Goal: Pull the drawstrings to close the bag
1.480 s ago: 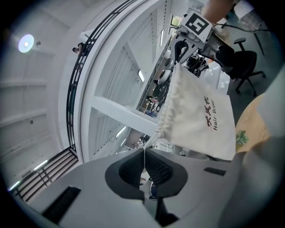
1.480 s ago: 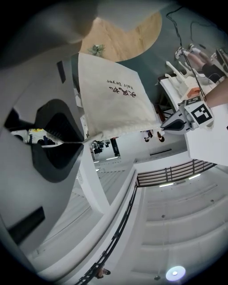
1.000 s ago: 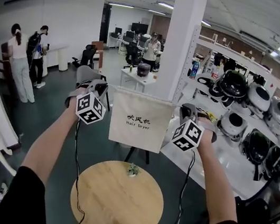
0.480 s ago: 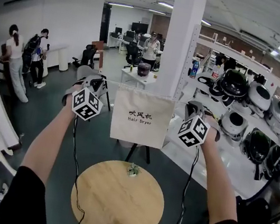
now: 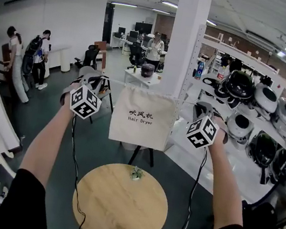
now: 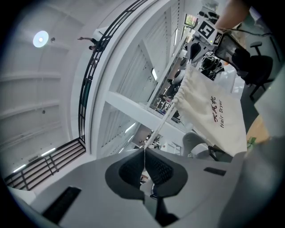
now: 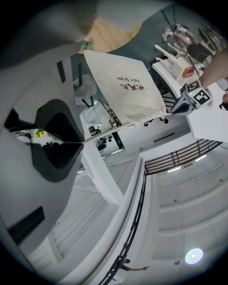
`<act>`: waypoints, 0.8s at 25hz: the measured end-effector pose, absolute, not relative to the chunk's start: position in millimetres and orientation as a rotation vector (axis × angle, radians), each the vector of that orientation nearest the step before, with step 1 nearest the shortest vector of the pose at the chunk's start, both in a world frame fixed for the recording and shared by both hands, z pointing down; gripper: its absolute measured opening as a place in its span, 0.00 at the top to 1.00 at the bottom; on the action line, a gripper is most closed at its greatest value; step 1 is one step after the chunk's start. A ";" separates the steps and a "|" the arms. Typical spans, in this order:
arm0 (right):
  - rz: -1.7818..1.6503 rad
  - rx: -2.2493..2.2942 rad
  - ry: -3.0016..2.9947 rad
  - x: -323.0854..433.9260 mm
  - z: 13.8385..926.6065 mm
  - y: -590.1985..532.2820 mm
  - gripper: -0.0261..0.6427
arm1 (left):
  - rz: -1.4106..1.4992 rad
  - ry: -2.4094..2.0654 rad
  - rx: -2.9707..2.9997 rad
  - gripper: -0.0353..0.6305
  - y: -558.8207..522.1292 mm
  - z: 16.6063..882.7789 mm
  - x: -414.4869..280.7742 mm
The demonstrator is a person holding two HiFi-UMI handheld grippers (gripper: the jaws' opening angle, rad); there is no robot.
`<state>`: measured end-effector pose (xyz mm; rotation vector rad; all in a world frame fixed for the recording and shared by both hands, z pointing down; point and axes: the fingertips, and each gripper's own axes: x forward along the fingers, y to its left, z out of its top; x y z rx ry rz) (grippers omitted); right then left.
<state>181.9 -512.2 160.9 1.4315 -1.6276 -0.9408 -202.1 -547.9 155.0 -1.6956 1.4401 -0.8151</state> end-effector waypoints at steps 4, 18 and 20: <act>-0.931 1.443 -1.634 186.6 158.3 -513.6 0.95 | -0.820 1.448 -1.697 0.92 -547.7 152.3 -208.8; -0.921 1.452 -1.638 200.0 156.7 -515.7 0.95 | -0.830 1.449 -1.695 0.92 -546.9 145.0 -217.9; -0.917 1.457 -1.636 203.4 156.3 -516.1 0.95 | -0.829 1.453 -1.704 0.92 -547.7 145.3 -219.9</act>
